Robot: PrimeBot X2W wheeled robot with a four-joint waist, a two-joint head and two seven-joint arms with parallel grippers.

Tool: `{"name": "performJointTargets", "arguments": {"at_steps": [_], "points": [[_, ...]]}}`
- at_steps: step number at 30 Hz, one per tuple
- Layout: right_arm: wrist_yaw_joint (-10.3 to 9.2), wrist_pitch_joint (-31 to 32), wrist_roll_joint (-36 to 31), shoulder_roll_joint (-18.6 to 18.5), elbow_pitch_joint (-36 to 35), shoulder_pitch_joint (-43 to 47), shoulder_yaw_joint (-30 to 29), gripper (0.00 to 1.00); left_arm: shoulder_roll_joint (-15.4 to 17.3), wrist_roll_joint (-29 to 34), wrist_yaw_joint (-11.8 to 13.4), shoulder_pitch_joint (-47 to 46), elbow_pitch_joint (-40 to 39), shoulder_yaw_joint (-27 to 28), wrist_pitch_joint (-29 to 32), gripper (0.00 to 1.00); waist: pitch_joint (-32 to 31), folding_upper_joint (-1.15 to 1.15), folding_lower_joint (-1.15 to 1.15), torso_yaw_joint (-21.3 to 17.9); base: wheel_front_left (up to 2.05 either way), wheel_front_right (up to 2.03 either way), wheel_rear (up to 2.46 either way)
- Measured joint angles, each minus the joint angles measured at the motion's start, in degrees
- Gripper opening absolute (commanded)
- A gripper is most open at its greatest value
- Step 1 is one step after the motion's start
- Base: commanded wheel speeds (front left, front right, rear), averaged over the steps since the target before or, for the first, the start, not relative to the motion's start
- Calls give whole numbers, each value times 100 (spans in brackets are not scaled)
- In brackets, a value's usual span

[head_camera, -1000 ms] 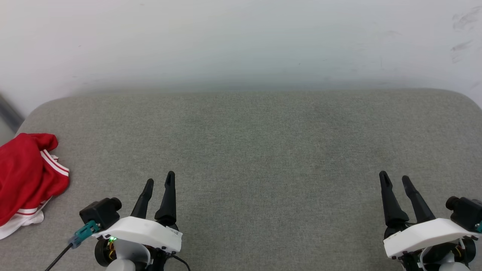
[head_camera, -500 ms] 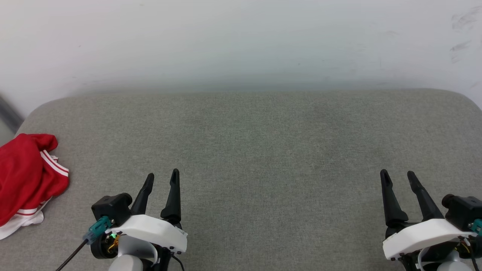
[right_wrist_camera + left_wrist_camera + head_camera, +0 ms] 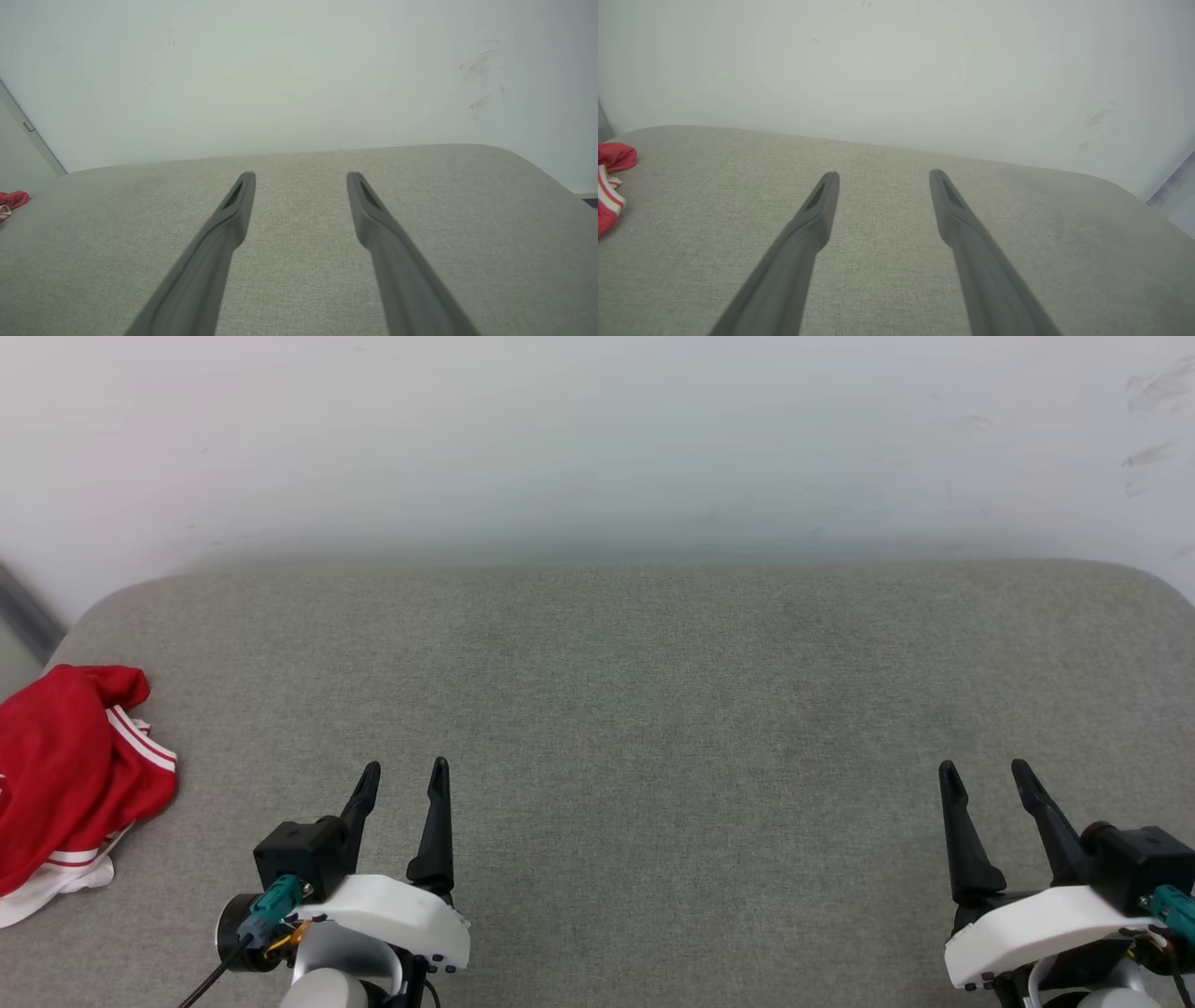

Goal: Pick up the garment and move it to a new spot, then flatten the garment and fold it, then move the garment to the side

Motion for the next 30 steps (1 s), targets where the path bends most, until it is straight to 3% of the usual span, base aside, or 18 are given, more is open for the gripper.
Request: {"name": "performJointTargets", "arguments": {"at_steps": [22,30], "points": [[1,-179,-699,5,1,122,14,100,-14,688,64,-42,182,-166,-255,100,-32,0,0,100,0,0,0],[1,-274,-926,5,1,148,-12,100,-48,848,68,-147,257,-230,-341,100,-33,0,0,353,0,0,0]]}}
